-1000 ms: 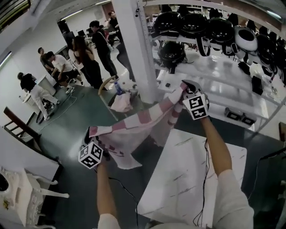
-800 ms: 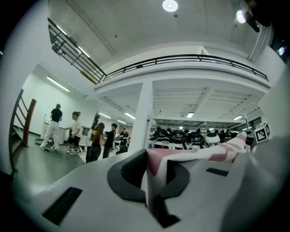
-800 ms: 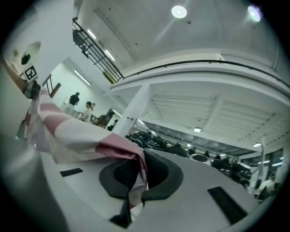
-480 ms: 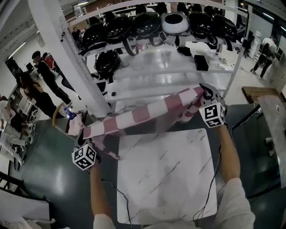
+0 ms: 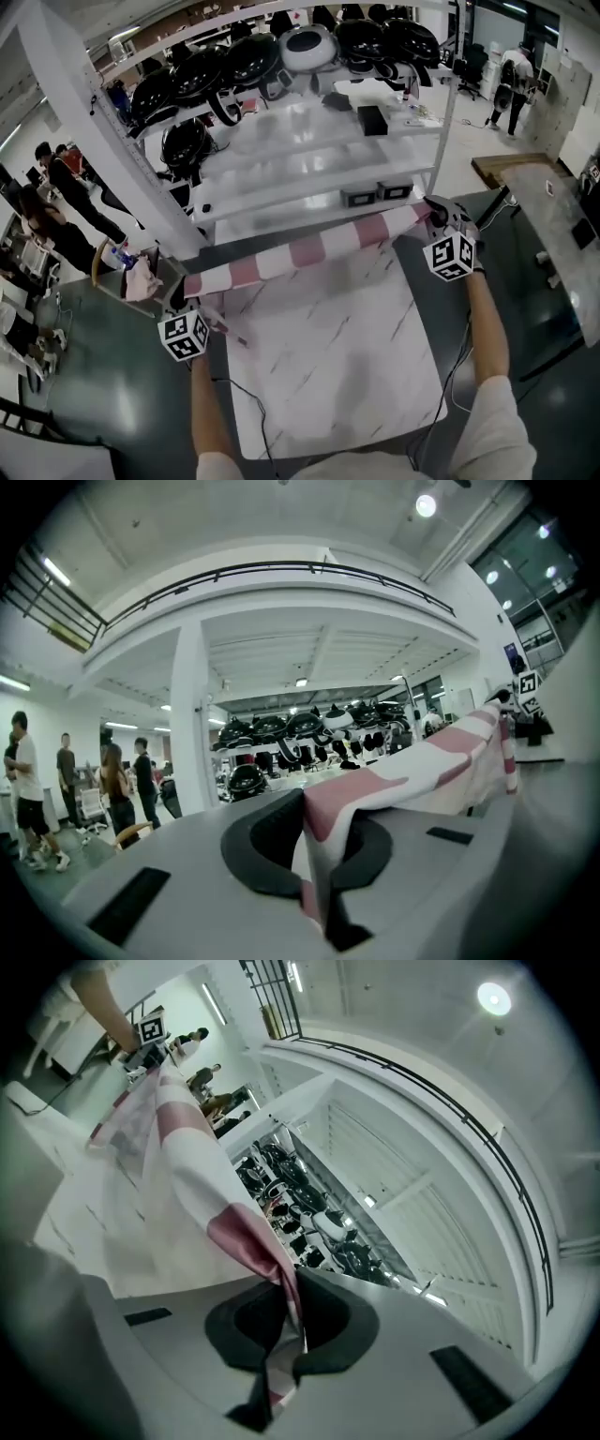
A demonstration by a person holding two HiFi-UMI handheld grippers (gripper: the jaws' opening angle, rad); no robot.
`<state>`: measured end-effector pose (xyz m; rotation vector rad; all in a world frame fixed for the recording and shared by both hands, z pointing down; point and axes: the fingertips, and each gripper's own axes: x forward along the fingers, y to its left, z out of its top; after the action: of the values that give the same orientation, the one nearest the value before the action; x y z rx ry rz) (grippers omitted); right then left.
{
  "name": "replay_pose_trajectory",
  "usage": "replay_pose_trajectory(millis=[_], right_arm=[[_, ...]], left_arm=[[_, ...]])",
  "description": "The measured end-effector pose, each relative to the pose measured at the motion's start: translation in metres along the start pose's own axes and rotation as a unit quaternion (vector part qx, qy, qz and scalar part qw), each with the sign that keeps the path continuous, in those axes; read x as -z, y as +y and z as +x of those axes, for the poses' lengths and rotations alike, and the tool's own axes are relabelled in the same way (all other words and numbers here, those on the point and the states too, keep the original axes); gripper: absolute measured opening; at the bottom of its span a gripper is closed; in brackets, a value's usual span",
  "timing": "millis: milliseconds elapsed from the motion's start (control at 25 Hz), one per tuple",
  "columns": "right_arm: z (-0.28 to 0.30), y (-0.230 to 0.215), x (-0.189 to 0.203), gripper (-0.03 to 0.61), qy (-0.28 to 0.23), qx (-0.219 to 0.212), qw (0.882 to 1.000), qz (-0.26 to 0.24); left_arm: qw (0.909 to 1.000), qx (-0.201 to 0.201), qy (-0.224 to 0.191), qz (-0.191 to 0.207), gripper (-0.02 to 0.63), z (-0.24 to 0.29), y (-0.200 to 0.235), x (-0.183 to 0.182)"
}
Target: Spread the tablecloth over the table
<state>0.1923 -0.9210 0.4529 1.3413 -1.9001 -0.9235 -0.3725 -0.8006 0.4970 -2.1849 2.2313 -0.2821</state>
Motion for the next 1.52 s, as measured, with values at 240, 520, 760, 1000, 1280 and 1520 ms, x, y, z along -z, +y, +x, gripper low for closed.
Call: replay_pose_trajectory(millis=[240,520,760,1000,1280,1520], right_arm=[[-0.105,0.034,0.04,0.02,0.061,-0.015,0.998,0.016],[-0.243,0.093,0.049,0.02,0.091,-0.001,0.993,0.073],[-0.335,0.136,0.037,0.02,0.103,0.004,0.99,0.099],[-0.407,0.167,0.033,0.018,0.118,-0.014,0.984,0.129],[-0.462,0.179,0.043,0.018,0.107,-0.029,0.983,0.144],[-0.522,0.193,0.062,0.017,0.099,-0.049,0.98,0.168]], left_arm=[[0.9982,0.057,0.01,0.011,0.026,-0.056,-0.037,0.017],[0.9964,0.072,0.025,0.036,0.026,-0.167,-0.053,0.066],[0.9971,0.063,0.018,0.039,0.026,-0.247,-0.045,0.086],[0.9977,0.049,0.022,0.042,0.026,-0.327,-0.044,0.096],[0.9978,0.025,0.025,0.056,0.026,-0.407,-0.063,0.108],[0.9975,0.002,0.047,0.052,0.026,-0.494,-0.093,0.127]])
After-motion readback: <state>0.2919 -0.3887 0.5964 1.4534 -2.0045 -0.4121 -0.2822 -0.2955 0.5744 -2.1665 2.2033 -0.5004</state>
